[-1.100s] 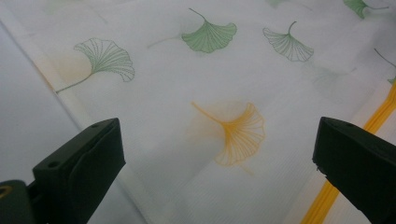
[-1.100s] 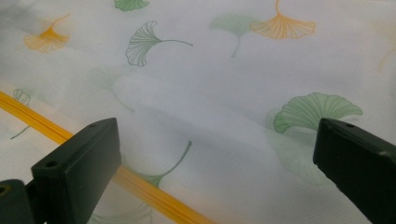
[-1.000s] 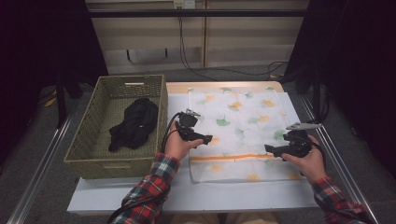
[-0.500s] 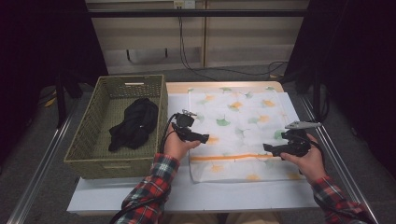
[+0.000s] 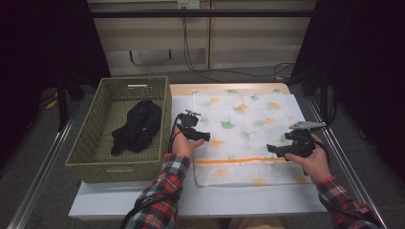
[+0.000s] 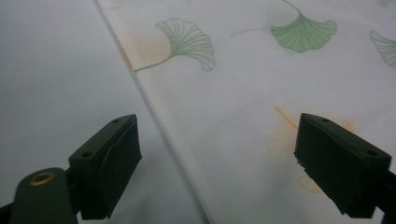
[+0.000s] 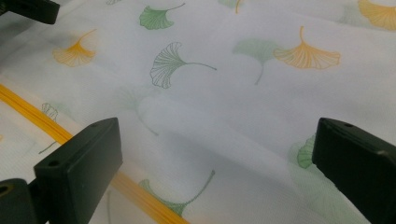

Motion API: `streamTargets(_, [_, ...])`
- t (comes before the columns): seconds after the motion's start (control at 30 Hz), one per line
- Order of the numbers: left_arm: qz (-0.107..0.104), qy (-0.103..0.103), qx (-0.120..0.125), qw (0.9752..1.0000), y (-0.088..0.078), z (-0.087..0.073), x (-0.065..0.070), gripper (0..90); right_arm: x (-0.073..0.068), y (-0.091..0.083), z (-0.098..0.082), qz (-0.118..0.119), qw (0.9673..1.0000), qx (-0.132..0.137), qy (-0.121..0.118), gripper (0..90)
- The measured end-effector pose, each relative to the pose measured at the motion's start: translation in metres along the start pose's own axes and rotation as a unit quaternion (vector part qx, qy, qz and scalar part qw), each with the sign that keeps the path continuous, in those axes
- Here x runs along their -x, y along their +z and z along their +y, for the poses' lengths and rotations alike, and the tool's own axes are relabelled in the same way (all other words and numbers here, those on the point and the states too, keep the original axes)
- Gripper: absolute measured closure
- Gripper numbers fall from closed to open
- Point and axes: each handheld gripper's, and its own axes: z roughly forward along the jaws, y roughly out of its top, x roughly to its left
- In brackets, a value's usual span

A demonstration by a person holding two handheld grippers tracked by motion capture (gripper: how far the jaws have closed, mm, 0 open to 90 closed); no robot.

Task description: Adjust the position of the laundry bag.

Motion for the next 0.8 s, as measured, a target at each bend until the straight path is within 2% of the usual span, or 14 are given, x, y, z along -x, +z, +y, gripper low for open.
streamTargets(0.1, [0.004,-0.014,-0.001,0.9999,0.0047,-0.0010,-0.0025,21.0,-0.0005,0.0005,0.0010,-0.007,1.0000,0.005,-0.001,2.0])
streamTargets(0.17, [0.007,-0.013,-0.006,0.9999,0.0060,-0.0016,-0.0044,25.4,0.0004,0.0010,0.0014,-0.006,1.0000,0.005,-0.003,2.0])
streamTargets(0.2, [0.009,-0.020,-0.004,0.9997,0.0065,-0.0018,-0.0046,27.6,0.0004,0.0011,0.0012,-0.007,1.0000,0.005,-0.003,2.0])
streamTargets(0.27, [0.013,-0.020,-0.008,0.9997,0.0073,-0.0018,-0.0046,34.0,0.0000,0.0012,0.0010,-0.004,1.0000,0.003,0.004,2.0])
streamTargets(0.37, [0.020,-0.034,-0.011,0.9992,0.0068,-0.0002,-0.0045,40.4,0.0020,0.0009,0.0007,-0.006,1.0000,0.002,-0.003,2.0])
streamTargets(0.47, [0.029,-0.021,-0.016,0.9992,0.0069,-0.0009,-0.0015,43.7,0.0030,0.0001,0.0002,-0.008,1.0000,0.004,0.001,2.0])
streamTargets(0.53, [0.041,-0.019,-0.016,0.9989,0.0071,-0.0006,-0.0001,50.8,0.0037,-0.0002,0.0000,-0.011,0.9999,0.003,0.002,2.0])
streamTargets(0.63, [0.049,-0.022,-0.019,0.9984,0.0065,-0.0001,-0.0005,56.8,0.0030,-0.0010,0.0008,-0.010,0.9999,0.005,0.008,2.0])
streamTargets(0.8, [0.034,-0.041,-0.031,0.9981,0.0039,0.0023,-0.0028,69.6,0.0020,-0.0017,0.0015,-0.009,0.9999,0.008,0.004,2.2])
